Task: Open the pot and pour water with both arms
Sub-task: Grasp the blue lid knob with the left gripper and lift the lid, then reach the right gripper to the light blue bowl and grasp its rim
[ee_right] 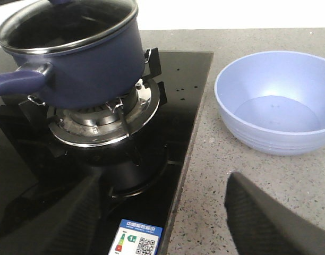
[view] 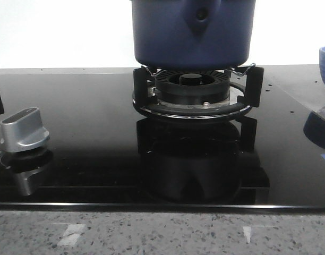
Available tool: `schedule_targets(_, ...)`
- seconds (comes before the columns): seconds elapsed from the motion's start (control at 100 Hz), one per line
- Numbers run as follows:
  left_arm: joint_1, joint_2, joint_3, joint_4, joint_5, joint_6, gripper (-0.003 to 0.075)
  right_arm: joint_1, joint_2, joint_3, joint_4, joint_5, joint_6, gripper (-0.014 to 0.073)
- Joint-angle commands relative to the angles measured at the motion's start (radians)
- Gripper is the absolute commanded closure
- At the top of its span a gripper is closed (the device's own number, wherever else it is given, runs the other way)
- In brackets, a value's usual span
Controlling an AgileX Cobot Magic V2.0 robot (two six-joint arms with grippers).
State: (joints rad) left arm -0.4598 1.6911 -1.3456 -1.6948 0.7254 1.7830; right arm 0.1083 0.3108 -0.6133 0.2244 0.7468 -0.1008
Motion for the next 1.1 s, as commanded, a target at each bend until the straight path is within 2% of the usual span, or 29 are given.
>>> schedule_targets(0.0,-0.031,-0.027,-0.041,-0.052,-0.016,0.035,0.0193,0.002,0.018,-0.034,-0.003,-0.069,-0.008,0.0139)
schedule_targets(0.08,-0.042,-0.012,-0.056,-0.056,-0.05,0.047,0.0193,0.002,0.018,-0.034,-0.003,-0.069,-0.008,0.0139)
schedule_targets(0.49,-0.044,0.035,-0.104,-0.103,-0.052,0.047,0.02,0.002,0.018,-0.034,-0.003,-0.036,-0.008,0.0139)
schedule_targets(0.81,-0.044,0.035,-0.104,-0.101,-0.033,0.047,0.0347,0.002,0.018,-0.034,-0.004,-0.02,-0.008,0.0139)
schedule_targets(1.09,-0.042,0.035,-0.104,-0.099,-0.027,0.047,0.0355,0.002,0.018,-0.034,-0.004,-0.02,-0.008,0.0139)
